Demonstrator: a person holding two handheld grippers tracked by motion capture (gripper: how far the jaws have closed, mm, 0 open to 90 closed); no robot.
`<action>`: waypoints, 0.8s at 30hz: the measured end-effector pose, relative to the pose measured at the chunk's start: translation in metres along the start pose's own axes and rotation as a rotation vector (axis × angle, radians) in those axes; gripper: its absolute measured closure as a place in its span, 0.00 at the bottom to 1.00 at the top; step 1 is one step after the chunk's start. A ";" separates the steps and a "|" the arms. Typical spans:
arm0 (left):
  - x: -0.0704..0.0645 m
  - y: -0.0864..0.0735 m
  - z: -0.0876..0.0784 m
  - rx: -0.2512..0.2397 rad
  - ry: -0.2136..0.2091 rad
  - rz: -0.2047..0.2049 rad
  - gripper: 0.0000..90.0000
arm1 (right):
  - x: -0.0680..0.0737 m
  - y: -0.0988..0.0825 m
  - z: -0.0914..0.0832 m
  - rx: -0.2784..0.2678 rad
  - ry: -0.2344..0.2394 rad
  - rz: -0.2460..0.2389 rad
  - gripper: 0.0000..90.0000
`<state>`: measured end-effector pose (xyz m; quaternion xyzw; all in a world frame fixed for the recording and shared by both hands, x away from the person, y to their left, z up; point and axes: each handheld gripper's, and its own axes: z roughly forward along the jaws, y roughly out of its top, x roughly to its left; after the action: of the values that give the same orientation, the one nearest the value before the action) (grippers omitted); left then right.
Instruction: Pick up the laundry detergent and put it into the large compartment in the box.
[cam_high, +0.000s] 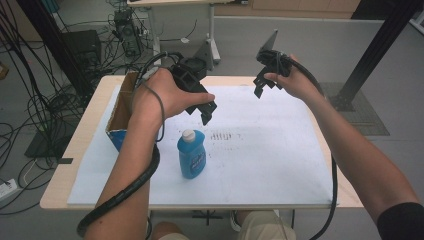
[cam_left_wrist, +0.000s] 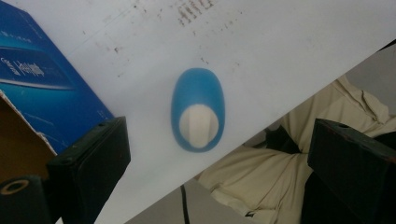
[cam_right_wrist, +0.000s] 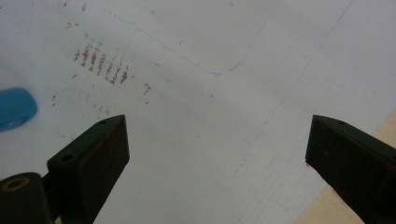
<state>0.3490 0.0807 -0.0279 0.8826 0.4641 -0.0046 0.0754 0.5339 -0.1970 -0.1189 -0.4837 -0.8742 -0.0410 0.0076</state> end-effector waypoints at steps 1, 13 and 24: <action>0.000 0.000 0.000 0.003 -0.001 0.004 0.07 | 0.000 0.000 0.000 0.003 0.000 0.004 0.07; 0.001 -0.001 0.009 0.011 -0.013 0.012 0.07 | 0.002 -0.001 -0.001 0.003 -0.001 0.007 0.07; 0.003 -0.001 0.019 0.023 -0.024 0.025 0.07 | 0.001 -0.001 0.001 0.001 -0.001 -0.003 0.07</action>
<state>0.3513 0.0807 -0.0474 0.8891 0.4518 -0.0196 0.0709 0.5327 -0.1961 -0.1194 -0.4824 -0.8750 -0.0403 0.0076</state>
